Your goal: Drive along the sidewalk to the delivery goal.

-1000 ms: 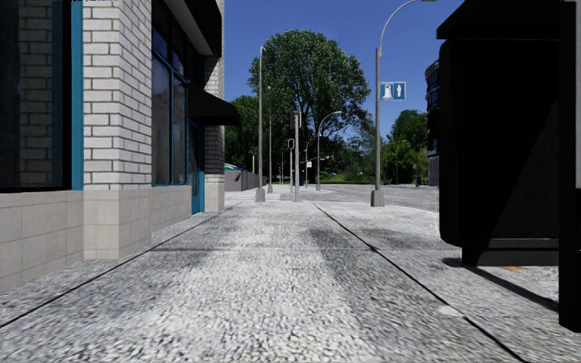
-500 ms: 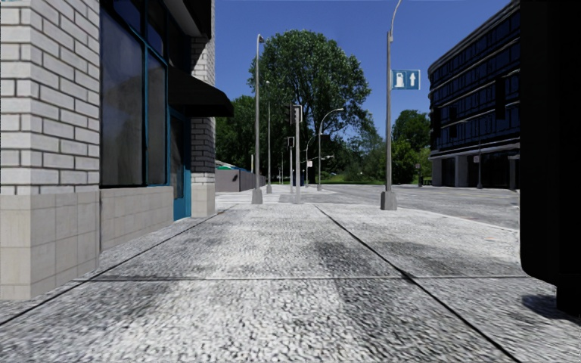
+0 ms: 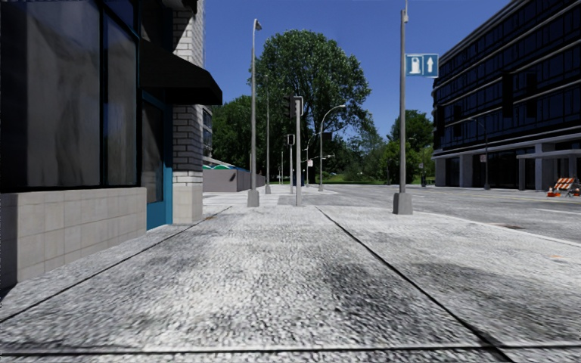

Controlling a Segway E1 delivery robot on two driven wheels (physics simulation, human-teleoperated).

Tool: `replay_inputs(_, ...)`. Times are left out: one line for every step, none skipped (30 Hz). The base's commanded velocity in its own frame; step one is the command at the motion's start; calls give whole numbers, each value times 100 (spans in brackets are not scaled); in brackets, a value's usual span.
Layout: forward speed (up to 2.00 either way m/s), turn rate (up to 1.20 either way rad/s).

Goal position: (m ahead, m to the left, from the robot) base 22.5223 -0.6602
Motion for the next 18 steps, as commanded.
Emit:
replay_inputs(200,0)
replay_inputs(200,0)
replay_inputs(200,0)
replay_inputs(200,0)
replay_inputs(200,0)
replay_inputs(200,0)
replay_inputs(200,0)
replay_inputs(200,0)
replay_inputs(200,0)
replay_inputs(200,0)
replay_inputs(200,0)
replay_inputs(200,0)
replay_inputs(200,0)
replay_inputs(200,0)
replay_inputs(200,0)
replay_inputs(200,0)
replay_inputs(200,0)
replay_inputs(200,0)
